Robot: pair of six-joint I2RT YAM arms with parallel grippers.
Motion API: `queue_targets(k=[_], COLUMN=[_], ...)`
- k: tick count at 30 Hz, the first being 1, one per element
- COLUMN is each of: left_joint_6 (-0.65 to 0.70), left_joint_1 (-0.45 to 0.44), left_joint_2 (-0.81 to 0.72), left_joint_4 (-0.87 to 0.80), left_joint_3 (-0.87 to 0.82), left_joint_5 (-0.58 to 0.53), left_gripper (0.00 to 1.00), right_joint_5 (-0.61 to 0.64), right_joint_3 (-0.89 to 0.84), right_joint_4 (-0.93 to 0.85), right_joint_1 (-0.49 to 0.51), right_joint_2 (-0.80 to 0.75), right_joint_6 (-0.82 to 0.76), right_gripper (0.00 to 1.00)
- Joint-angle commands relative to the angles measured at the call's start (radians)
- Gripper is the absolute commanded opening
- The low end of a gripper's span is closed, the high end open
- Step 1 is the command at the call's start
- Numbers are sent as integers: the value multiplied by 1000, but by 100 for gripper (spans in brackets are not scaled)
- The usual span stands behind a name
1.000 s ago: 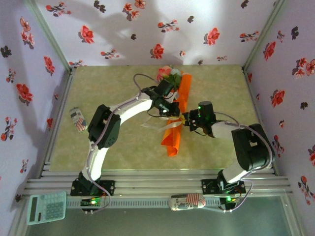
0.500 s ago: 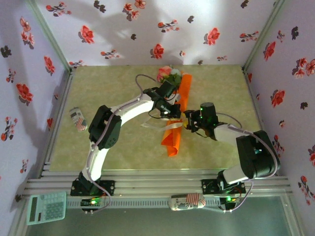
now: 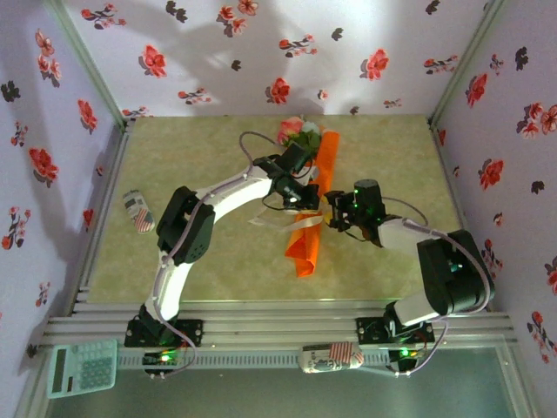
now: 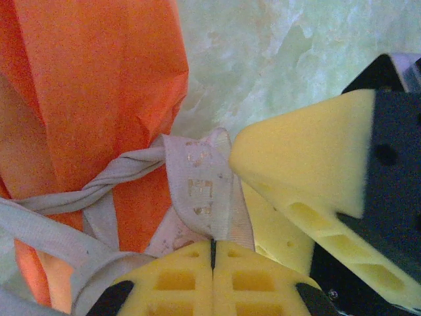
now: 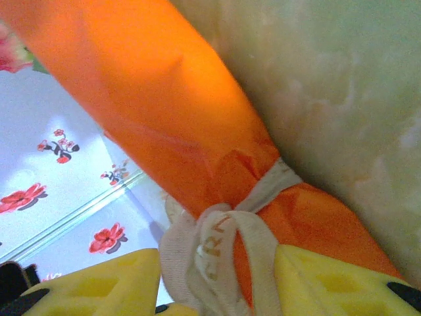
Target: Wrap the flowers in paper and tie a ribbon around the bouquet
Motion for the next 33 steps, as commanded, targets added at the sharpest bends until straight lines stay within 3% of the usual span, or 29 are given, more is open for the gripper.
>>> queue_targets(k=[1, 23, 33], left_joint_6=[32, 59, 63], left_joint_1=[-7, -7, -7], left_joint_2=[-36, -54, -70], left_joint_4=[-24, -18, 1], left_joint_3=[5, 34, 7], left_joint_5=[-14, -32, -38], left_gripper=[0, 0, 0], right_joint_5=[-7, -84, -87], right_joint_3=[37, 131, 125], right_joint_4=[-7, 64, 105], right_joint_1=[0, -2, -1], right_joint_2=[17, 162, 166], right_joint_6=[-19, 0, 40], right_gripper=[50, 41, 23])
